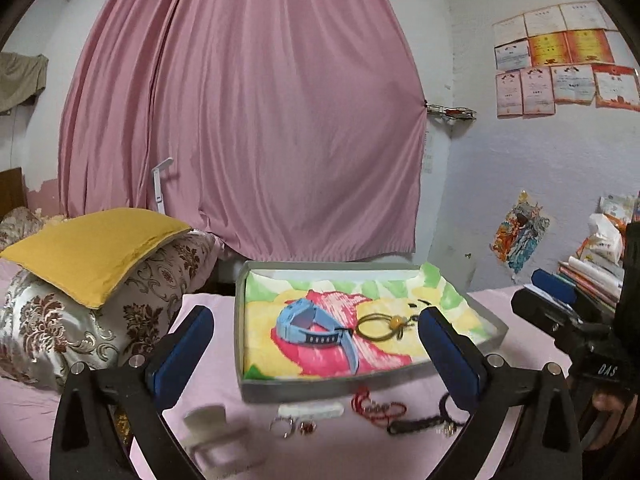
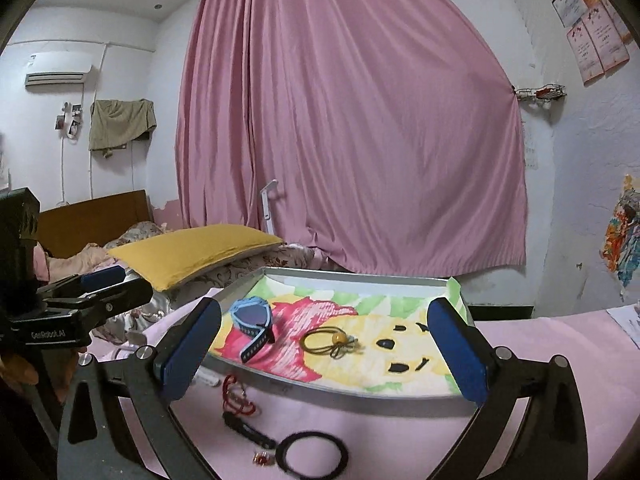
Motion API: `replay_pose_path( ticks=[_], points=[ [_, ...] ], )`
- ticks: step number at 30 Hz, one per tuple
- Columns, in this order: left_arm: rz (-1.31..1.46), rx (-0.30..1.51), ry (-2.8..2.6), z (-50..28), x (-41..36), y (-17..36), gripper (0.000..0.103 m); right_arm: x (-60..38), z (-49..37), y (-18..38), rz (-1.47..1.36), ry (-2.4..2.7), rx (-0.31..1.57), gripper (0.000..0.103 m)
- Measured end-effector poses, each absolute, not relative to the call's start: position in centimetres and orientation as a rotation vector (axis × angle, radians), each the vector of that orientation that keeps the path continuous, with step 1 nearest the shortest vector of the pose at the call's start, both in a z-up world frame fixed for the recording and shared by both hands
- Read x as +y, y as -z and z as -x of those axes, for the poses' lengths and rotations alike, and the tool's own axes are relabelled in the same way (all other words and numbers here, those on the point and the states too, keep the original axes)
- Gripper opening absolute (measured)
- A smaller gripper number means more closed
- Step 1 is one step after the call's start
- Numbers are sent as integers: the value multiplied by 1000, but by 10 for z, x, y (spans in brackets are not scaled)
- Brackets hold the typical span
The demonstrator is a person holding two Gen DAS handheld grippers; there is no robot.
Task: Organize jewelry
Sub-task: 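Open the left gripper onto the tray while the right releases the elastic beside the watch, then move the left gripper to the beige claw clip while the right approaches the black hair tie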
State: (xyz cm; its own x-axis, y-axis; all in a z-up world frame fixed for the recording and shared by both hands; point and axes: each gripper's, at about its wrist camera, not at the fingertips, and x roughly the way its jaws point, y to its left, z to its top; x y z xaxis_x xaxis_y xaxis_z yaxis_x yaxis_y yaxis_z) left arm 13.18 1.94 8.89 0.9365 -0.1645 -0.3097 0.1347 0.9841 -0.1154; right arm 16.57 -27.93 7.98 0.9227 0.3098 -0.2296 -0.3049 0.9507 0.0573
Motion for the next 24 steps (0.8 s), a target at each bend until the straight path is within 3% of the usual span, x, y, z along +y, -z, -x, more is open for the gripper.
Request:
replay_pose_path(
  ticks=[8, 24],
  points=[
    [56, 380, 156, -115, 20, -66, 102, -282, -155, -66, 11, -327, 302, 101],
    [69, 645, 98, -131, 51, -26, 102, -284, -195, -21, 56, -369, 704, 101]
  ],
)
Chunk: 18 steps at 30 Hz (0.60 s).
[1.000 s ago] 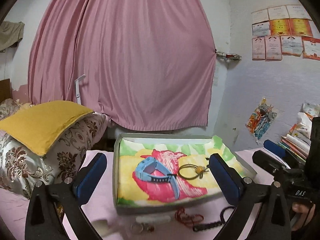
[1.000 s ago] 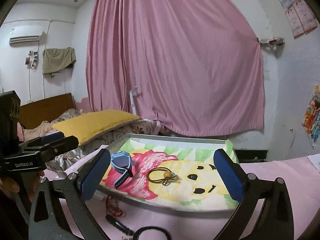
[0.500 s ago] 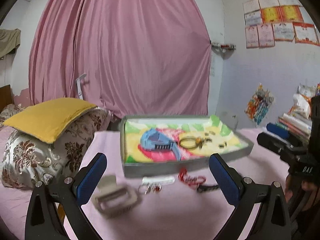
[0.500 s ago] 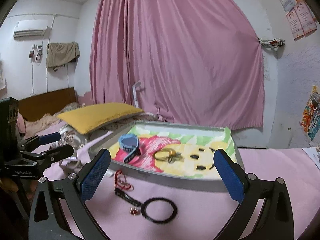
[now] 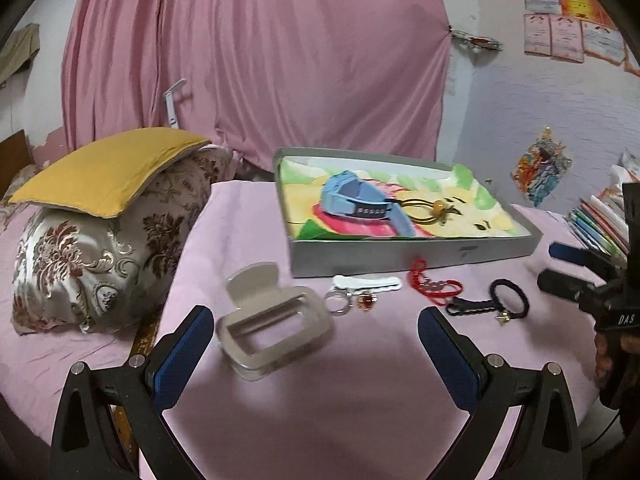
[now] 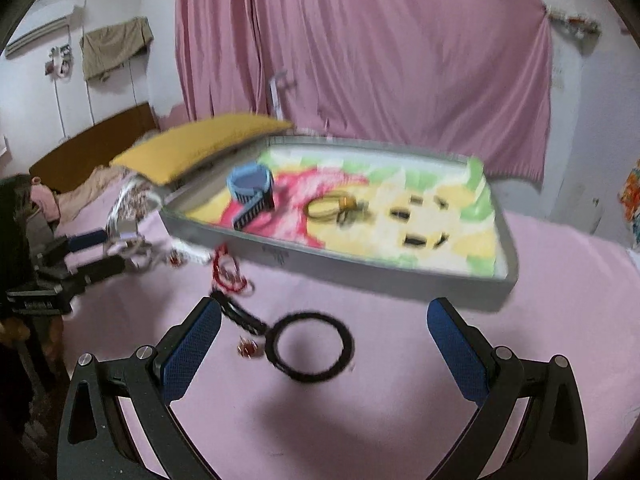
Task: Organize jewelry
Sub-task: 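Move the left gripper to the beige claw clip while the right approaches the black hair tie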
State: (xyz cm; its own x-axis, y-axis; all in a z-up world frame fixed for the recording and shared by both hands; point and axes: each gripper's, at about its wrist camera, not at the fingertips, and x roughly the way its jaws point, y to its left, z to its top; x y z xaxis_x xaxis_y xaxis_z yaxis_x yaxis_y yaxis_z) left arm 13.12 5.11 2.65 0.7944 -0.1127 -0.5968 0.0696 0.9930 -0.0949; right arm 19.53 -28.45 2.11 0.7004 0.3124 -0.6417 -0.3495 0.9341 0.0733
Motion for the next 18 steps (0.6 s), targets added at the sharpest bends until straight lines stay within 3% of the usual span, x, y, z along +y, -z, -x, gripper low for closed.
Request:
replay_pose_path(
  ticks=[4, 8, 13, 18],
  points=[
    [63, 687, 69, -137, 53, -22, 102, -281, -203, -10, 61, -376, 775, 98],
    [66, 739, 46, -146, 53, -18, 102, -277, -212, -3, 68, -387, 838, 63],
    [99, 780, 38, -155, 55, -15, 102, -275, -220, 1, 89, -366, 883, 49],
    [131, 841, 20, -164, 58, -8, 95, -270, -224, 1, 157, -347, 885, 39]
  ],
)
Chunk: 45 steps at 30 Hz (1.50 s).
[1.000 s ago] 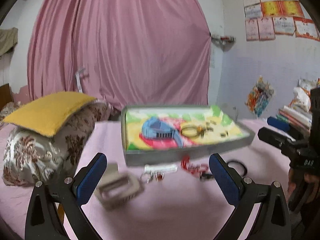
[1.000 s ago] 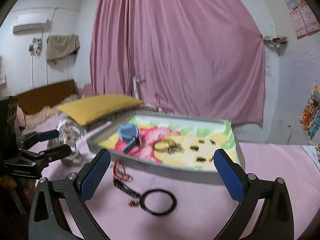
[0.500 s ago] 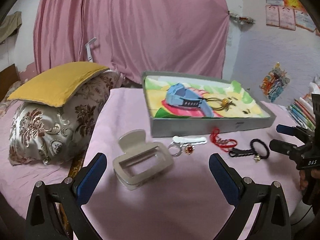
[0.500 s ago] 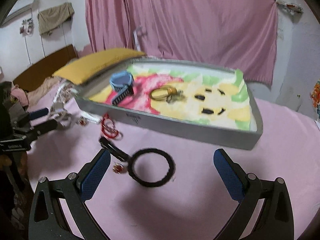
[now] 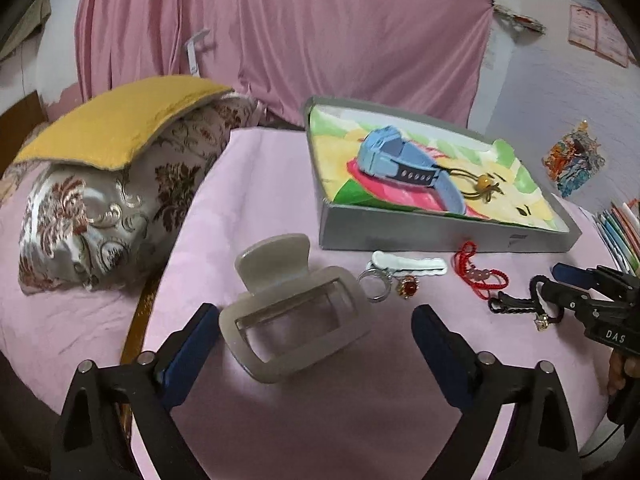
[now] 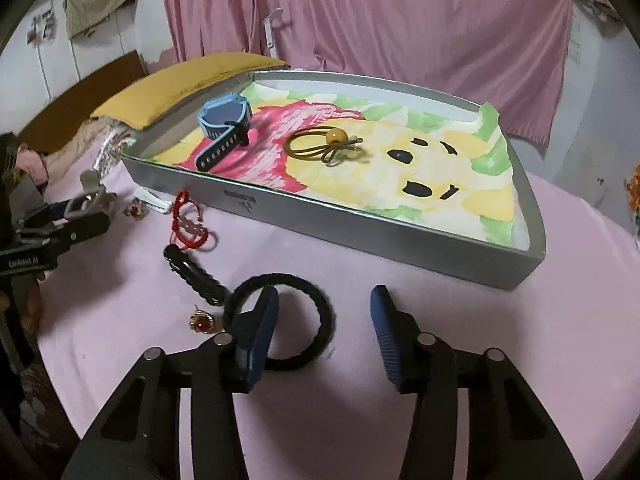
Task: Organize jewelry
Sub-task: 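Move the left gripper to the beige claw clip while the right approaches the black hair tie, then grasp the beige claw clip with the left gripper while the right grasps the black hair tie, then lift the claw clip with the left gripper while the right carries the hair tie over the tray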
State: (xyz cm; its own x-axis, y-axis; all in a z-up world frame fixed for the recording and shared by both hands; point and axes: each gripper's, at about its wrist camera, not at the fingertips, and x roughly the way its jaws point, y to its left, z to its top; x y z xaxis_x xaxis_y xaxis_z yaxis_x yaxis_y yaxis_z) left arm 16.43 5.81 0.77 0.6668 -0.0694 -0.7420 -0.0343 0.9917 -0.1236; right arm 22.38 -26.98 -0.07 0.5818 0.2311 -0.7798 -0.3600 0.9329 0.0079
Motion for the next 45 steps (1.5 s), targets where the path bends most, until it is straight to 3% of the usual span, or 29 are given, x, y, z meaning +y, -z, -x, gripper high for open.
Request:
replay_pose_path(
  ticks=[6, 11, 14, 30, 40, 45],
  points=[
    [138, 834, 5, -169, 58, -8, 85, -263, -226, -2, 177, -394, 880, 25],
    [134, 835, 6, -171, 55, -9, 67, -258, -225, -2, 179, -434, 877, 13],
    [138, 832, 27, -169, 54, -10, 66, -255, -224, -2, 177, -483, 877, 5],
    [112, 811, 199, -144, 12, -10, 66, -259, -198, -1, 180, -556, 844, 5],
    [156, 693, 267, -129, -5, -23, 66, -280, -164, -32, 118, -484, 580, 5],
    [143, 684, 268, -131, -15, -26, 65, -284, -162, -40, 122, -473, 550, 5]
  ],
)
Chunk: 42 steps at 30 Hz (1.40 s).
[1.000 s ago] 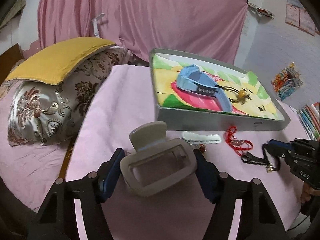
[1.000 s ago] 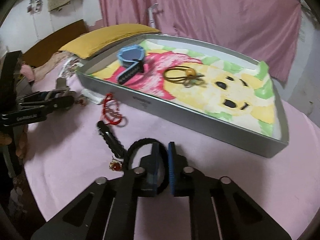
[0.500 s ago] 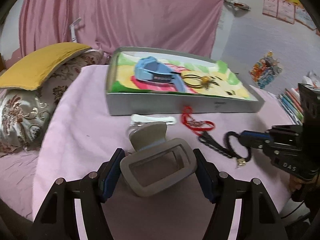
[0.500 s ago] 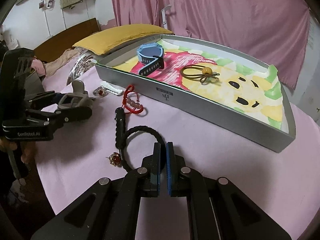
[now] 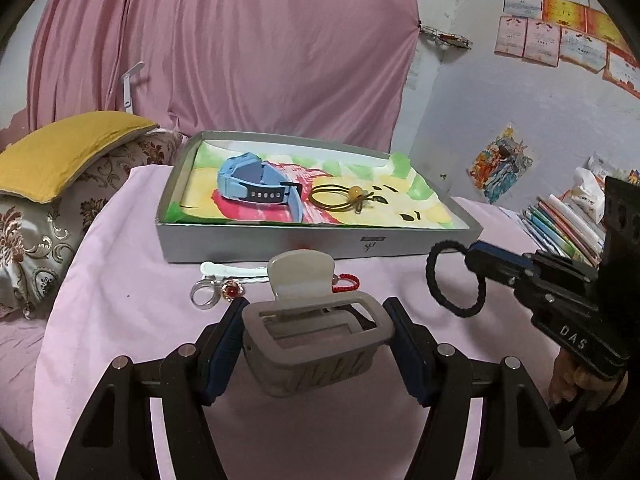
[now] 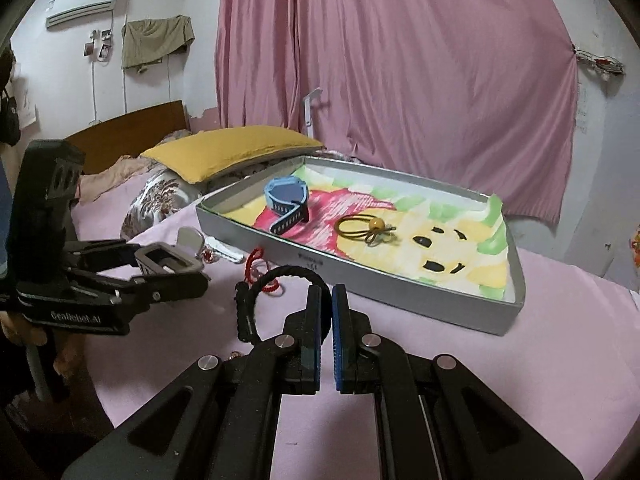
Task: Organize jewelry
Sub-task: 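Lift the claw clip with the left gripper while the right carries the hair tie over the tray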
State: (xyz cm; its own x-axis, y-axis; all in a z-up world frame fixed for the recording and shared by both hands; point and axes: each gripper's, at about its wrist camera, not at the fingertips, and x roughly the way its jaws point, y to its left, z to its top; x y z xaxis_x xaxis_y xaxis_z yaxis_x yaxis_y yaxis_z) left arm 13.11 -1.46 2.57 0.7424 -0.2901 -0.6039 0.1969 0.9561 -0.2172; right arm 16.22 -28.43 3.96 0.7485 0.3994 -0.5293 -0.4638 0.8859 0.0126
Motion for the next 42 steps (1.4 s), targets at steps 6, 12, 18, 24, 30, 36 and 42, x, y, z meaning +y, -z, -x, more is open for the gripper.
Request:
replay_pose_path(
  ticks=[6, 12, 18, 24, 30, 36, 42],
  points=[
    [122, 707, 258, -133, -19, -21, 65, -290, -165, -38, 95, -471, 563, 5],
    [140, 596, 280, -124, -17, -38, 65, -294, -163, -49, 40, -484, 506, 5],
    [133, 375, 281, -127, -22, -75, 65, -302, -162, -89, -14, -445, 324, 5],
    [134, 216, 258, -154, -30, -101, 65, -310, -176, -124, -85, -406, 160, 5],
    [134, 159, 226, -187, -37, -114, 65, -316, -214, -128, -118, -355, 155, 5],
    [156, 224, 213, -226, -41, -106, 65, -321, -261, -109, -163, -312, 228, 5],
    [173, 367, 213, -259, -44, -85, 65, -331, -291, -84, -185, -277, 362, 5]
  ],
)
